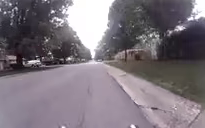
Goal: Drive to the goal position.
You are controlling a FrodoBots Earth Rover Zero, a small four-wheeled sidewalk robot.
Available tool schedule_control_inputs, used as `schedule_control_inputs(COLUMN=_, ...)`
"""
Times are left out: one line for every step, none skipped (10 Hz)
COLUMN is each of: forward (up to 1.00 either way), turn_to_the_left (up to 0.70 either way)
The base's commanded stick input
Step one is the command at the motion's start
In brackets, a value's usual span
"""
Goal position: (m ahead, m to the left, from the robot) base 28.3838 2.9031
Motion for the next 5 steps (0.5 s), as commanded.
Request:
schedule_control_inputs(forward=1.00, turn_to_the_left=0.00)
schedule_control_inputs(forward=1.00, turn_to_the_left=0.00)
schedule_control_inputs(forward=1.00, turn_to_the_left=0.00)
schedule_control_inputs(forward=1.00, turn_to_the_left=0.00)
schedule_control_inputs(forward=1.00, turn_to_the_left=0.00)
